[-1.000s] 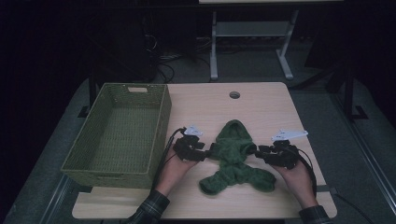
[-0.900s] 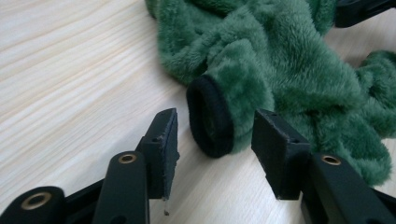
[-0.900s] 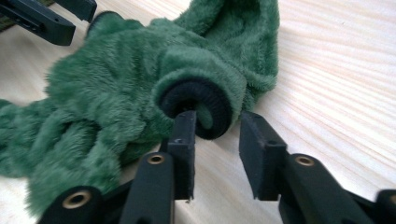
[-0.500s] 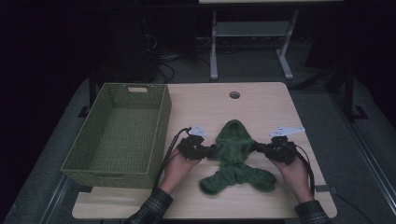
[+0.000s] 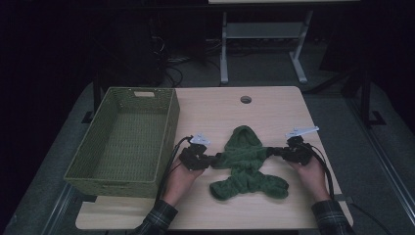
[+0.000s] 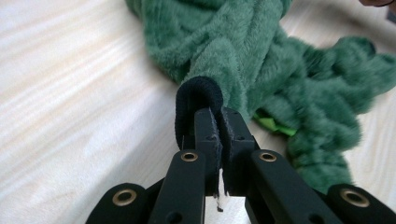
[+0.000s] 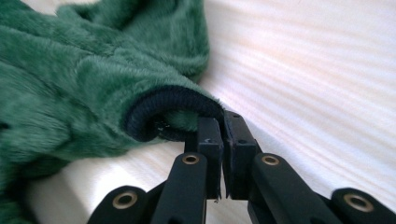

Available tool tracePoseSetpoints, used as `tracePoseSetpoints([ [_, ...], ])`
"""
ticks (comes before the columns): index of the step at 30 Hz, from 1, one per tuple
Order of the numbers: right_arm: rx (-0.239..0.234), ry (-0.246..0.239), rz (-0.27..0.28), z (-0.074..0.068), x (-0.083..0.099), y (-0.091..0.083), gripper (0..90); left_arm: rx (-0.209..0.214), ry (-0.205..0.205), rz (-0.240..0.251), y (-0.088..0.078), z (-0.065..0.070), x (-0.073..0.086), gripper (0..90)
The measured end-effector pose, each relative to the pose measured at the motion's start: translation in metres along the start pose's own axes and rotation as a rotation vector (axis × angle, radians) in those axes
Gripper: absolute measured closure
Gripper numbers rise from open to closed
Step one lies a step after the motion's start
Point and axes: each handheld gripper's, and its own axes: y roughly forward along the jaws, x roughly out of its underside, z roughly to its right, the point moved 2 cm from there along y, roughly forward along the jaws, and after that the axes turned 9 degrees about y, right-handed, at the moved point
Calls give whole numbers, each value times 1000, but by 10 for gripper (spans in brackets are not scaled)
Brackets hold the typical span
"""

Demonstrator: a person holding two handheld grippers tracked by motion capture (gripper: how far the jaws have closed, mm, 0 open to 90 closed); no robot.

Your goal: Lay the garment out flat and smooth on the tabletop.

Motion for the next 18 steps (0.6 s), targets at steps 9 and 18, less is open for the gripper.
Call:
tracePoseSetpoints([
  [9,-13,2,-34,0,4,3,746,-4,10,-73,12,2,3,755],
  [18,-51,8,89,2,-3,-38,661,-47,26,24,-14,-3,-24,593],
])
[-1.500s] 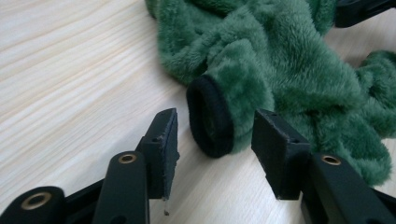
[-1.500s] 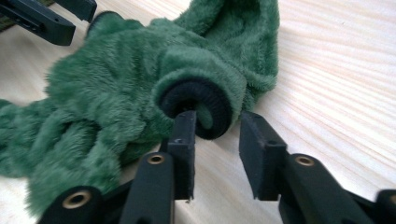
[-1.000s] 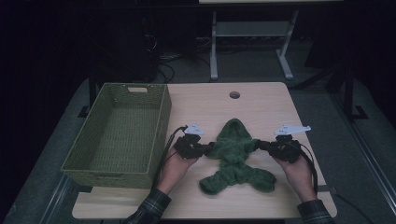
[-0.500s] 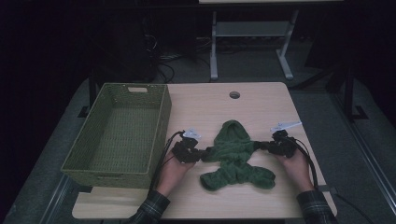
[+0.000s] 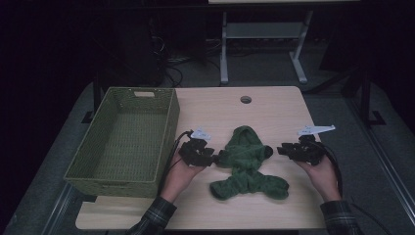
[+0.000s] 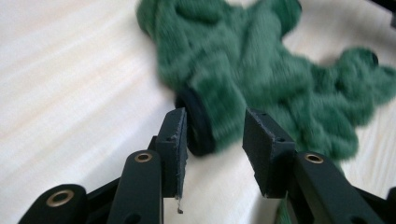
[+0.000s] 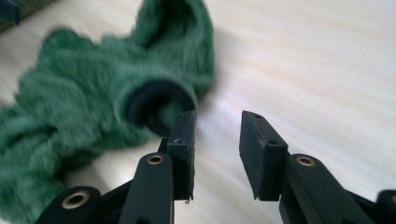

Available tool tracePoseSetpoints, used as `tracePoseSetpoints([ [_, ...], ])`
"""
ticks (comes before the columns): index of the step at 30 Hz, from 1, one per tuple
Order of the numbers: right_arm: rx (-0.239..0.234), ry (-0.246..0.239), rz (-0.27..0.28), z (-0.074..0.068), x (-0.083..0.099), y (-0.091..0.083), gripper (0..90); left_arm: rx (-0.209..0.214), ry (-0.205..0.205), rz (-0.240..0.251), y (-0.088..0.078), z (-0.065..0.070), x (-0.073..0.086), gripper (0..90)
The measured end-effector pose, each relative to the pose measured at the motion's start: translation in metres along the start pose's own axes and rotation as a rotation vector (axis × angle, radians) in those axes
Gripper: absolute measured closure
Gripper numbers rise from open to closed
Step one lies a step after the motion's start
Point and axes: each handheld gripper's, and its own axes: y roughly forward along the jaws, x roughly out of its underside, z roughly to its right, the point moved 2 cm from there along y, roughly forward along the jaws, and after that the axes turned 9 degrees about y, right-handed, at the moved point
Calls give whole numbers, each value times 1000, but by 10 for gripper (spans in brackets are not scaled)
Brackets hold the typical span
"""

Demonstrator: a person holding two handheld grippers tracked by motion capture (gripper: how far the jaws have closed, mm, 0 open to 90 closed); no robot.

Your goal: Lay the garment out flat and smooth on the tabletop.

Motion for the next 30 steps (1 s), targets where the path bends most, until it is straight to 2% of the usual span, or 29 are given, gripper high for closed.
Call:
tracePoseSetpoints([
  [5,-8,-13,9,1,-17,12,662,-22,-1,15,13,-19,-17,591],
  [6,-6,-5,-2,1,-20,16,662,-17,-2,20,17,-23,-19,591],
  [8,-2,-13,19,2,-26,23,673,-5,1,20,29,-32,-24,585],
  [9,-16,1,5,4,-31,28,671,-2,2,19,33,-34,-25,578],
  [11,-11,1,-6,3,-35,35,671,5,-4,17,44,-39,-27,565],
  [13,-25,-3,-4,3,-39,43,670,-4,-2,-11,55,-44,-28,547],
  [14,-29,-9,-25,2,-41,48,664,5,-19,-7,62,-46,-28,539],
  [18,-24,-31,-41,-4,-46,64,654,32,-10,-40,79,-49,-26,524],
  [21,-22,-25,-77,-5,-44,75,654,63,-27,-30,86,-48,-24,525],
  [25,-33,-18,-109,-3,-41,83,664,83,-22,-36,90,-47,-24,533],
  [28,-32,-21,-135,-2,-40,89,678,100,-7,-52,92,-47,-25,569],
  [30,-34,-19,-147,0,-39,92,719,104,-8,-57,94,-46,-26,631],
])
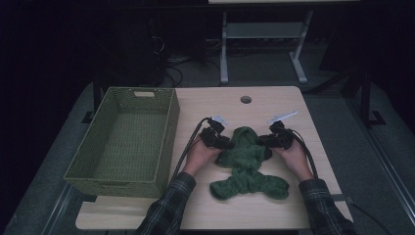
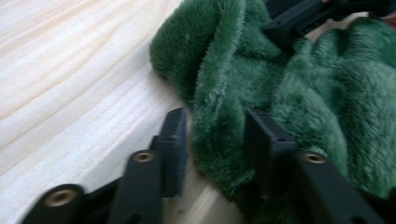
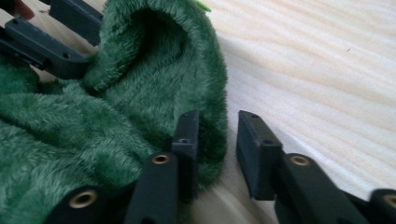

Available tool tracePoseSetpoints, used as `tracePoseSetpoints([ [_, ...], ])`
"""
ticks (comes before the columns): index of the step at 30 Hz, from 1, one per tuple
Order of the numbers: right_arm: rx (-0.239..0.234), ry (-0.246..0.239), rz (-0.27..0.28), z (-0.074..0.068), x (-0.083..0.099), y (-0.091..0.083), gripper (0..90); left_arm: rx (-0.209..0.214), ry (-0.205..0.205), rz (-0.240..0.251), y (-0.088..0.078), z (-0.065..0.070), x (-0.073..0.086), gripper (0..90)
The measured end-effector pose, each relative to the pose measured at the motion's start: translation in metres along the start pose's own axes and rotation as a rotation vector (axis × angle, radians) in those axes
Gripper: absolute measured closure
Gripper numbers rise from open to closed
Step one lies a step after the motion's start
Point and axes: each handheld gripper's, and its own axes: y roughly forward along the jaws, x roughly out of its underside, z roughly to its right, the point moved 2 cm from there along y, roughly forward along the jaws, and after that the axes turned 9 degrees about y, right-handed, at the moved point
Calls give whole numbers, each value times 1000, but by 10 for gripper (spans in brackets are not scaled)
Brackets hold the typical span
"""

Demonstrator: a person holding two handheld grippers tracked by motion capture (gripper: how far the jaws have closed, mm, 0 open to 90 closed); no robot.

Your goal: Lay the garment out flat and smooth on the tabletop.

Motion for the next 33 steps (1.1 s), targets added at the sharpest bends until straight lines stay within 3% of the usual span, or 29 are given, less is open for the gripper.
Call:
tracePoseSetpoints([
  [5,-4,-15,-13,-1,1,3,831,-10,29,-37,3,1,-1,756],
  [10,-5,-36,-11,-5,1,1,867,-23,24,-41,1,1,-2,884],
  [20,12,-45,34,-6,-2,-13,881,-84,18,-43,-15,-5,-2,900],
  [28,34,-56,113,-6,-14,-33,886,-204,-44,5,-34,-20,-2,900],
  [30,44,-57,129,-3,-15,-32,886,-221,-53,13,-33,-24,0,900],
  [33,45,-26,92,5,-10,-21,886,-235,-69,23,-24,-28,4,900],
])
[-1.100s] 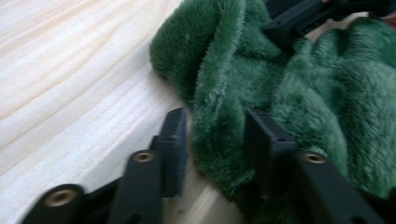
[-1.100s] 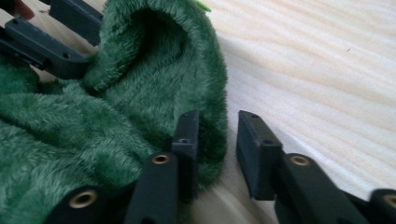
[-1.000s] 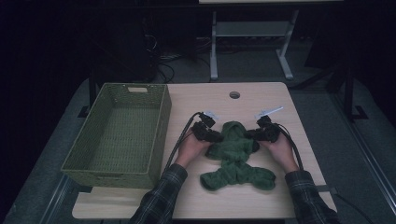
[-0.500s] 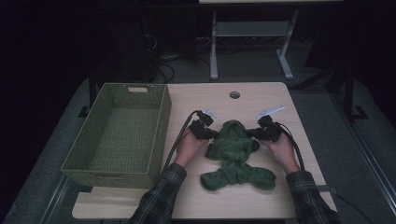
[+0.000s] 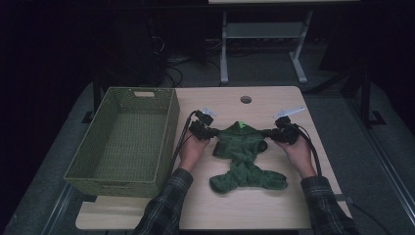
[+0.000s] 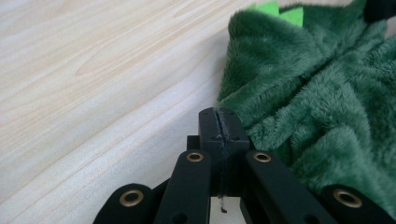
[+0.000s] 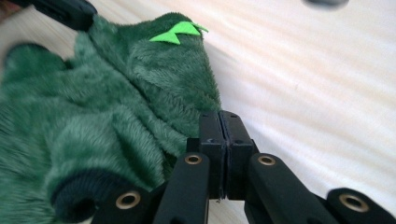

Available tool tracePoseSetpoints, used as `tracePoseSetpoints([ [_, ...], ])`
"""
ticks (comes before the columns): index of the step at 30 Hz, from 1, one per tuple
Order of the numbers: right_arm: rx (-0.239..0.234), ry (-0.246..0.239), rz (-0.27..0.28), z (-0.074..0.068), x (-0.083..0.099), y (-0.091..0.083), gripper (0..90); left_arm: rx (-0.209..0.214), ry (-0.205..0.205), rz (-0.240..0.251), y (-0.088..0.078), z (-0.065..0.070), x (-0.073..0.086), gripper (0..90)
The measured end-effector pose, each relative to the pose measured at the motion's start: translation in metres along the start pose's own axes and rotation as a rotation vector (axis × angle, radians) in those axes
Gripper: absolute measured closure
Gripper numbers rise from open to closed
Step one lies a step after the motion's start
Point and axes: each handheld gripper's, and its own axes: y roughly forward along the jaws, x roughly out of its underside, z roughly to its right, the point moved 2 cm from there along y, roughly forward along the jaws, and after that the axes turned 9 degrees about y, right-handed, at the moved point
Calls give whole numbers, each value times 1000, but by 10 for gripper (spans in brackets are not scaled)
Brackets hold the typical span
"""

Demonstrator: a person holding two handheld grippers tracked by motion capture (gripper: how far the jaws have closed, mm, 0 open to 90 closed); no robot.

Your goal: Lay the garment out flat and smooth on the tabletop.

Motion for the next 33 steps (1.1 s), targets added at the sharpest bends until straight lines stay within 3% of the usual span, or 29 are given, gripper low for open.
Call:
tracePoseSetpoints([
  [3,9,17,-19,5,5,11,886,-14,20,-12,9,0,3,900],
  [12,74,39,8,16,5,24,884,-45,32,11,23,-1,-1,900],
  [15,73,46,14,18,6,26,805,-45,37,12,22,0,-2,892],
  [17,68,57,24,18,5,21,766,-46,29,25,17,-2,-2,856],
  [19,64,61,56,17,2,10,725,-13,11,35,9,-4,-3,800],
  [23,59,55,100,16,-2,-12,685,-5,39,49,-10,-1,-5,732],
  [27,68,42,88,13,-1,-24,617,9,57,54,-25,7,-3,657],
  [33,85,24,77,4,5,-34,575,39,141,49,-38,25,7,541],
])
